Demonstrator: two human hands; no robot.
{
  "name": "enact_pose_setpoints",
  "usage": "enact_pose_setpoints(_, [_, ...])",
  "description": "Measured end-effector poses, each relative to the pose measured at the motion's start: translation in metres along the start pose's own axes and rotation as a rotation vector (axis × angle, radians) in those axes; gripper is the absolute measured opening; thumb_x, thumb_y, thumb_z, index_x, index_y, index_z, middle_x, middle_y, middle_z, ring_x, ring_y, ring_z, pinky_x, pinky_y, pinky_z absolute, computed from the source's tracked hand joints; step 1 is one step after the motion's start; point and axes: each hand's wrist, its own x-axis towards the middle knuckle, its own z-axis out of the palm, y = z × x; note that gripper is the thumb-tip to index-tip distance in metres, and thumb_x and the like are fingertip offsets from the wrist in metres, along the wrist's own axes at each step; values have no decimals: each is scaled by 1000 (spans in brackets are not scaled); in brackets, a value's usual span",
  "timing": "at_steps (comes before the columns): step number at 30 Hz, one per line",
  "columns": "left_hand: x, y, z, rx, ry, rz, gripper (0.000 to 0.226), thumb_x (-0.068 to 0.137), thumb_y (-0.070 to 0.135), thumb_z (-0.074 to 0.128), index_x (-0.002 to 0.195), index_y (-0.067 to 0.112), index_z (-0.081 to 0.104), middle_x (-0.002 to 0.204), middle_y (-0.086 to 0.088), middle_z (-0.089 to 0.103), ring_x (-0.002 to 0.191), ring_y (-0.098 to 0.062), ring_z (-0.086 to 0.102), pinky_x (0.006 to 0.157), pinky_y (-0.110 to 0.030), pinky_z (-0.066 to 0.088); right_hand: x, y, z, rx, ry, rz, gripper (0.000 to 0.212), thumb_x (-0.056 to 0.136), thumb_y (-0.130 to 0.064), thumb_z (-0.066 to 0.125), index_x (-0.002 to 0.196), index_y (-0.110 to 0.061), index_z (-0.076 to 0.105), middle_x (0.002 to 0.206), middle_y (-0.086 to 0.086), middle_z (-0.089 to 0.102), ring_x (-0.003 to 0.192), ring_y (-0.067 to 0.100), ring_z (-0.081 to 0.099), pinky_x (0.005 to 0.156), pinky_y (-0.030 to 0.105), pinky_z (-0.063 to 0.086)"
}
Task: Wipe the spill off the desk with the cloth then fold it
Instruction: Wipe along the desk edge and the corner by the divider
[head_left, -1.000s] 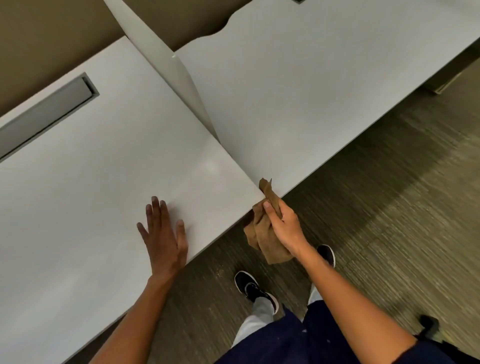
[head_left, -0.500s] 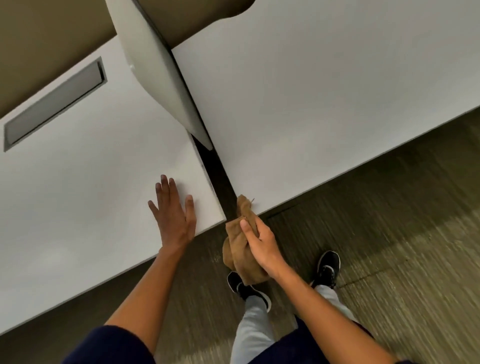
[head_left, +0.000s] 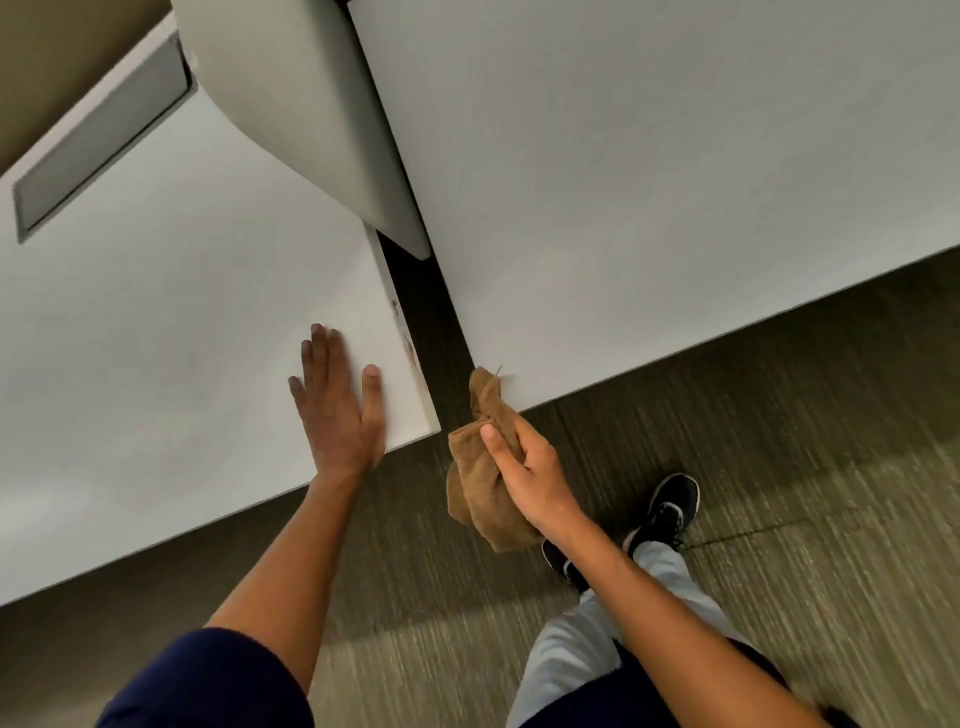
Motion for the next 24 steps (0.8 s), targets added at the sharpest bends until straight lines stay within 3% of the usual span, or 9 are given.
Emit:
enact_pose_setpoints(3, [0, 1, 1, 10, 0, -9, 68, 101, 52, 20, 159, 23, 0, 167, 8, -6, 153, -10, -9, 124, -49, -3, 0, -3, 7, -22, -40, -49, 24, 95, -53, 49, 114, -43, 57, 112, -7, 65, 104, 0, 61, 91, 20, 48])
enact_pose_setpoints(7, [-1, 3, -1, 4, 0, -19, 69, 101, 50, 22, 159, 21, 2, 167, 6, -5, 153, -11, -8, 124, -50, -2, 1, -7, 20, -62, -76, -125, 33, 97, -50, 49, 117, -25, 61, 107, -4, 64, 100, 5, 62, 91, 26, 53])
enact_pose_setpoints(11, [-2, 6, -2, -6, 2, -19, 69, 100, 49, 24, 159, 20, 3, 167, 5, -4, 154, -11, -7, 124, -51, -2, 4, -8, 30, -109, -80, -162, 38, 96, -54, 48, 117, -25, 60, 107, -3, 62, 99, 9, 62, 89, 36, 56])
enact_pose_setpoints(24, [-1, 5, 0, -23, 25, -9, 69, 100, 50, 23, 159, 20, 5, 168, 5, -2, 154, -12, -6, 124, -52, 0, 44, -22, 38, -264, -7, -264, 48, 95, -64, 35, 127, -32, 53, 112, -4, 59, 103, 8, 58, 95, 35, 51])
